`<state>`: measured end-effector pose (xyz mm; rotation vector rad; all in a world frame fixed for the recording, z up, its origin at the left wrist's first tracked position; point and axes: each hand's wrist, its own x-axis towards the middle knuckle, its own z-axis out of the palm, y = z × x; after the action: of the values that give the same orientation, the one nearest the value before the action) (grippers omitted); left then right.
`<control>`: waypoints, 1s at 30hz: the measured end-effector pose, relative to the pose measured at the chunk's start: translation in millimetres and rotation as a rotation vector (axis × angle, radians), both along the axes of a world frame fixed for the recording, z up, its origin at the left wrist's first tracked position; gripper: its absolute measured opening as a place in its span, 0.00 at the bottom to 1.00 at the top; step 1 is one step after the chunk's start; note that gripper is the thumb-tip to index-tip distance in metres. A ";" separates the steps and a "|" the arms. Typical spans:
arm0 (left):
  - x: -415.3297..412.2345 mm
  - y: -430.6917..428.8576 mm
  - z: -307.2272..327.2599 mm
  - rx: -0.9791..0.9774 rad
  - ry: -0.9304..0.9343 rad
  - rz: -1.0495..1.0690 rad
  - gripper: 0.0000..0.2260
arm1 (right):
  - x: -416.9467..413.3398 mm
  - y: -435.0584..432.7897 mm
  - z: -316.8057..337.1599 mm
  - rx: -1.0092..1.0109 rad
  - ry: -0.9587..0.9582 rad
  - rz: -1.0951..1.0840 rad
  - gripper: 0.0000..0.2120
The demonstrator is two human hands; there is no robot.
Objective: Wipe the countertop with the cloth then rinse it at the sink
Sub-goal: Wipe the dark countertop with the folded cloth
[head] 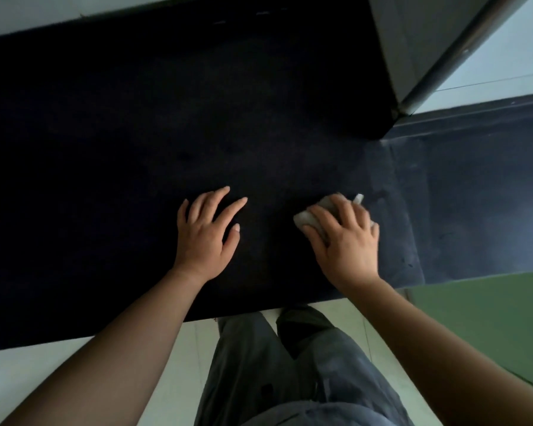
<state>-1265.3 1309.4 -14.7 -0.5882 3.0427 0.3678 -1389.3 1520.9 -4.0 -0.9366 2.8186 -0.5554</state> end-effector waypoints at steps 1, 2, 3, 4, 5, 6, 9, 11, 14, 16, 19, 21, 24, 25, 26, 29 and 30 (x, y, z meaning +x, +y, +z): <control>-0.3 0.3 -0.1 0.000 -0.002 -0.003 0.20 | -8.4 8.6 -1.0 0.000 -0.004 -0.078 0.16; -0.2 0.8 0.3 -0.003 -0.011 -0.005 0.20 | -18.5 12.5 -1.6 -0.007 -0.010 -0.167 0.16; -0.5 1.1 1.1 -0.006 -0.022 -0.004 0.21 | -30.2 10.8 -2.0 -0.020 -0.012 -0.252 0.16; -0.7 1.4 2.2 -0.008 -0.032 -0.002 0.21 | -41.7 4.3 -2.1 -0.036 -0.014 -0.316 0.15; -0.9 2.2 3.6 -0.010 -0.041 0.001 0.21 | -52.0 -5.6 -1.6 -0.048 -0.016 -0.360 0.15; -1.0 3.1 5.0 -0.011 -0.049 0.003 0.21 | -60.4 -17.4 -1.1 -0.052 -0.017 -0.385 0.15; -0.6 6.7 7.6 -0.006 -0.072 0.019 0.21 | -71.4 -43.5 -0.9 -0.027 -0.001 -0.289 0.15; -0.5 8.9 7.5 -0.008 -0.071 0.025 0.21 | -66.9 -41.7 -0.5 -0.004 0.021 -0.139 0.16; 0.1 10.5 4.8 -0.003 -0.036 0.040 0.20 | -39.2 -15.2 -1.5 0.001 0.032 0.016 0.17; 0.7 9.9 2.8 -0.004 -0.011 0.036 0.20 | -15.9 9.4 -3.0 0.000 0.034 0.095 0.17; 0.8 8.9 2.1 -0.004 -0.012 0.029 0.20 | -11.3 40.2 -4.0 0.024 0.055 0.195 0.19; 0.9 9.5 2.8 -0.004 -0.025 0.025 0.21 | -27.5 39.3 -4.0 0.024 0.050 0.106 0.19; 1.1 8.8 3.7 0.004 -0.033 0.034 0.21 | -48.5 6.2 -1.7 -0.020 -0.005 -0.187 0.17; 1.4 8.4 3.3 0.006 -0.036 0.031 0.21 | -50.4 -4.9 -1.2 -0.020 -0.018 -0.256 0.17; 1.9 7.9 2.6 0.005 -0.038 0.025 0.21 | -49.3 -13.1 -0.9 -0.012 -0.016 -0.292 0.17; 4.0 6.0 0.6 0.008 -0.037 0.008 0.21 | -32.8 -17.0 -0.2 0.022 0.003 -0.254 0.19; 4.1 6.1 0.2 0.012 -0.033 0.008 0.21 | -24.3 -13.1 -0.5 0.032 0.007 -0.219 0.20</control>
<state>-1261.3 1315.4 -14.5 -0.5998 3.0058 0.3732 -1413.6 1507.8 -4.6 -0.6294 2.9461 -0.5299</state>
